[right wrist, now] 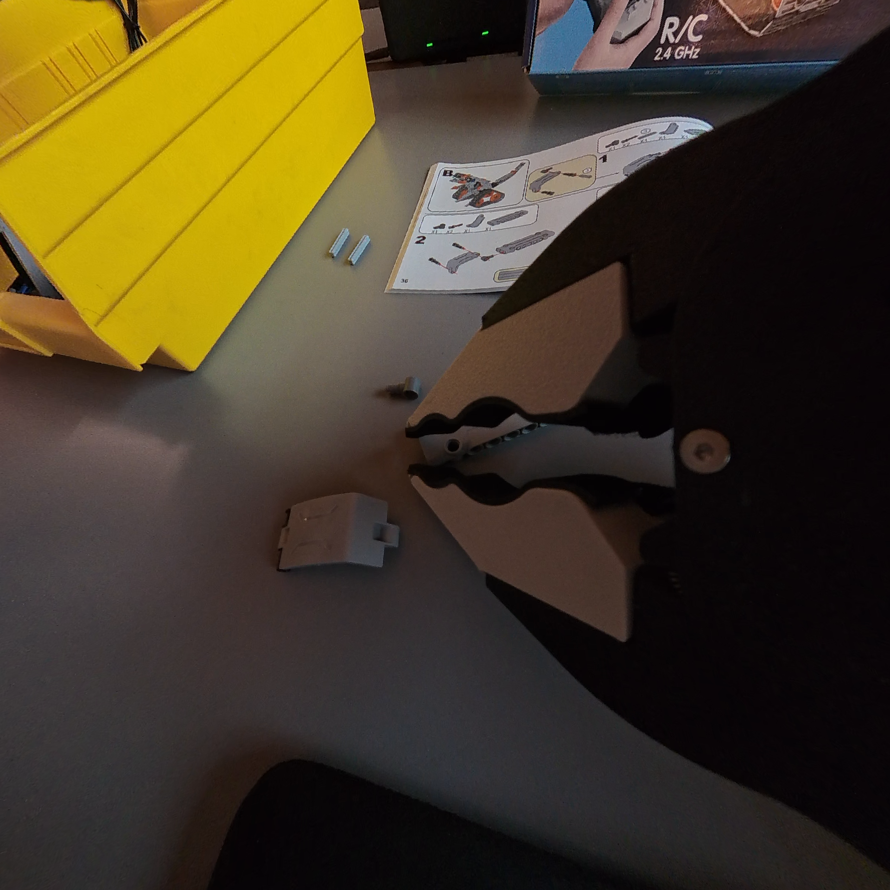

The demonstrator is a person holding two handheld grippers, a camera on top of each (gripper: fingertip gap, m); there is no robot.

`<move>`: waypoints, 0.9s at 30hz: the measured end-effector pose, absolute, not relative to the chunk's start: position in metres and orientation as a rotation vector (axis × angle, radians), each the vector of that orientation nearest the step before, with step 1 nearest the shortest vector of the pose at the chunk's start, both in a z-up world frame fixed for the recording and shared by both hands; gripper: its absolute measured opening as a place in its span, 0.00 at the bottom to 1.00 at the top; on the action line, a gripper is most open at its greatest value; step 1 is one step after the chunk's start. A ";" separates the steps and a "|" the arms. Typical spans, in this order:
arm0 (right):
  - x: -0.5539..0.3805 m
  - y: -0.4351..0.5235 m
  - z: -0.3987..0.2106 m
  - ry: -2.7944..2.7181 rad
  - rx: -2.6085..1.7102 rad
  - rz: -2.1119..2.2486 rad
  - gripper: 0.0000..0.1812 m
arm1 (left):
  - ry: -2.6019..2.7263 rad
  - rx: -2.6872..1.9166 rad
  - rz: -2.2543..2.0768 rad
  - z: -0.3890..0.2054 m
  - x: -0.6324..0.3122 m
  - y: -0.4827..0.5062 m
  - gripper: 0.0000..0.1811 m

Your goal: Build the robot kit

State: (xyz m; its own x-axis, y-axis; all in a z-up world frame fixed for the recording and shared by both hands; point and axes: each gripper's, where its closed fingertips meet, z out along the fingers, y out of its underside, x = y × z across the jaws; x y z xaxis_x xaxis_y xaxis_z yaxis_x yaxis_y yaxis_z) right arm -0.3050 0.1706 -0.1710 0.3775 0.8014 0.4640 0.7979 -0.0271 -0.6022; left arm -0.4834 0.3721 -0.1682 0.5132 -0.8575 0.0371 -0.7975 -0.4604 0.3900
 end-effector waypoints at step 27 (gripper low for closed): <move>-0.303 0.170 -0.171 -1.413 -1.797 -0.019 0.06 | -1.516 2.232 -0.291 -0.179 -0.477 0.362 0.03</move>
